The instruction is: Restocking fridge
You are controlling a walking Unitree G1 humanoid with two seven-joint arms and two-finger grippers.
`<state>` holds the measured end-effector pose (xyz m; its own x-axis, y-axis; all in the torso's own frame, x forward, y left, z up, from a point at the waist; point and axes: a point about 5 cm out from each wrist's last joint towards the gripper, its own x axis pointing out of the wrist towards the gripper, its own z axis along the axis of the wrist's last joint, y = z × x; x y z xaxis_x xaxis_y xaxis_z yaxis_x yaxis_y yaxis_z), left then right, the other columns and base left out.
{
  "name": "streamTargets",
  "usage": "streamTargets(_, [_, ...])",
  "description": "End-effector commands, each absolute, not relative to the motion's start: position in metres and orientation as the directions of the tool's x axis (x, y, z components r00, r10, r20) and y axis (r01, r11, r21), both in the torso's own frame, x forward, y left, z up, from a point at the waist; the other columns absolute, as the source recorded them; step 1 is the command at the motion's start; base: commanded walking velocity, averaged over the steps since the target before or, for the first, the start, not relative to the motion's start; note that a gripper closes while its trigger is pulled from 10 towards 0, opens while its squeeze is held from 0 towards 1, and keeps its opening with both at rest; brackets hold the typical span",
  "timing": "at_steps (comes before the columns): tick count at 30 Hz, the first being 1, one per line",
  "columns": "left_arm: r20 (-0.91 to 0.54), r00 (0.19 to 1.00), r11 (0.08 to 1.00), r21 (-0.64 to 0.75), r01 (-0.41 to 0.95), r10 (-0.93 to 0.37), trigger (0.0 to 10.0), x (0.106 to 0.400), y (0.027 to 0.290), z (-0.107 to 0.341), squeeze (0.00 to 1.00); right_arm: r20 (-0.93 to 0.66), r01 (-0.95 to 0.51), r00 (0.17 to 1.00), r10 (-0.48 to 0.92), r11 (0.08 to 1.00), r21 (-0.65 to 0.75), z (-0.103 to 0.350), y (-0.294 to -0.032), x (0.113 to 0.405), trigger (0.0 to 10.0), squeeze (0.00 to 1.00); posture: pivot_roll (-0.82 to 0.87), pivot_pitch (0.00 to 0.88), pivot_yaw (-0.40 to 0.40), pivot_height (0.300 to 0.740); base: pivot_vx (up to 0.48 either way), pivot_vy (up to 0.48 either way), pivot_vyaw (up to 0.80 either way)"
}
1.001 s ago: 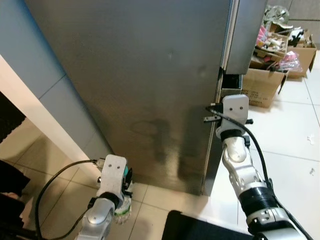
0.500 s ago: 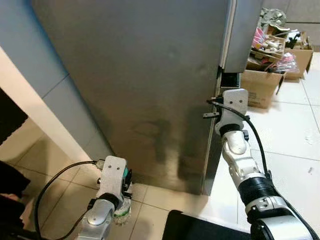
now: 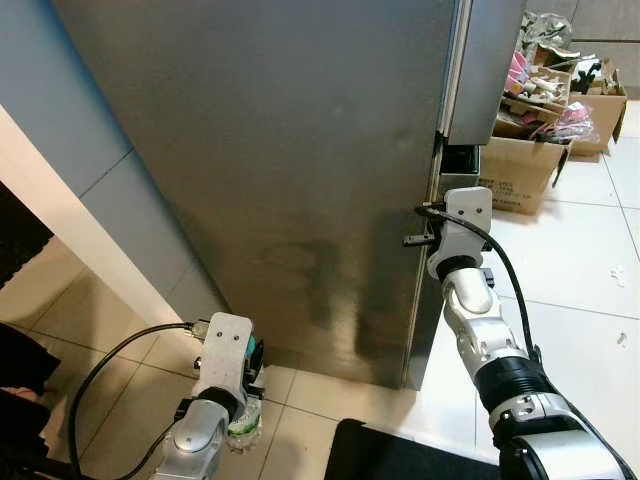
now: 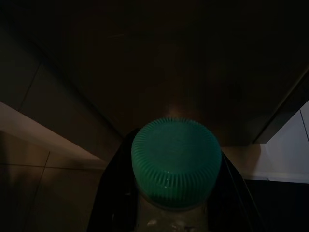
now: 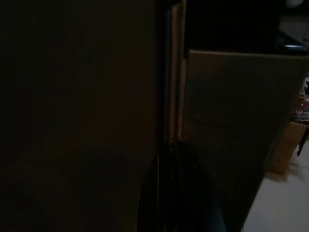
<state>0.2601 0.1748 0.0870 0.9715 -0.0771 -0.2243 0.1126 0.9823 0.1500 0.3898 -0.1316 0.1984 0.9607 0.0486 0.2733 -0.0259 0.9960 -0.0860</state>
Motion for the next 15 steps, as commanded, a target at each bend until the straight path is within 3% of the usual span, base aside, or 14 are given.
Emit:
streamTargets(1, [-0.242,0.968,0.983,0.156,0.098,-0.059,10.0,0.256,0.179,0.084,0.00,0.268,0.003,0.963,0.019,0.997,-0.080,0.201,-0.137,0.393,10.0,0.00,-0.05,0.224,0.115,0.740,0.000,0.000,0.00])
streamTargets(7, [-0.242,0.969,0.983,0.156,0.098,-0.058,10.0,0.256,0.179,0.084,0.00,0.249,0.025,0.968,-0.007,0.997,-0.069,0.201,-0.145,0.395,10.0,0.00,-0.05,0.224,0.114,0.740,0.000,0.000,0.00])
streamTargets(12, [-0.240,0.969,0.983,0.157,0.095,-0.055,10.0,0.257,0.180,0.085,0.00,0.212,0.133,0.970,-0.121,0.990,-0.044,0.203,-0.173,0.400,10.0,0.00,-0.05,0.222,0.116,0.740,0.000,0.000,0.00])
streamTargets(13, [-0.240,0.969,0.983,0.157,0.095,-0.055,10.0,0.257,0.181,0.085,0.00,0.216,0.144,0.967,-0.131,0.988,-0.046,0.205,-0.176,0.400,10.0,0.80,-0.05,0.223,0.116,0.740,0.000,0.000,0.00])
streamTargets(14, [-0.240,0.969,0.983,0.157,0.095,-0.055,10.0,0.257,0.181,0.085,0.00,0.216,0.144,0.967,-0.131,0.988,-0.046,0.205,-0.176,0.400,10.0,0.80,-0.05,0.223,0.116,0.740,0.000,0.000,0.00])
streamTargets(15, [-0.241,0.969,0.983,0.158,0.095,-0.055,10.0,0.257,0.181,0.085,0.00,0.220,0.147,0.966,-0.135,0.988,-0.040,0.206,-0.177,0.401,10.0,1.00,-0.05,0.223,0.116,0.740,0.000,0.000,0.00])
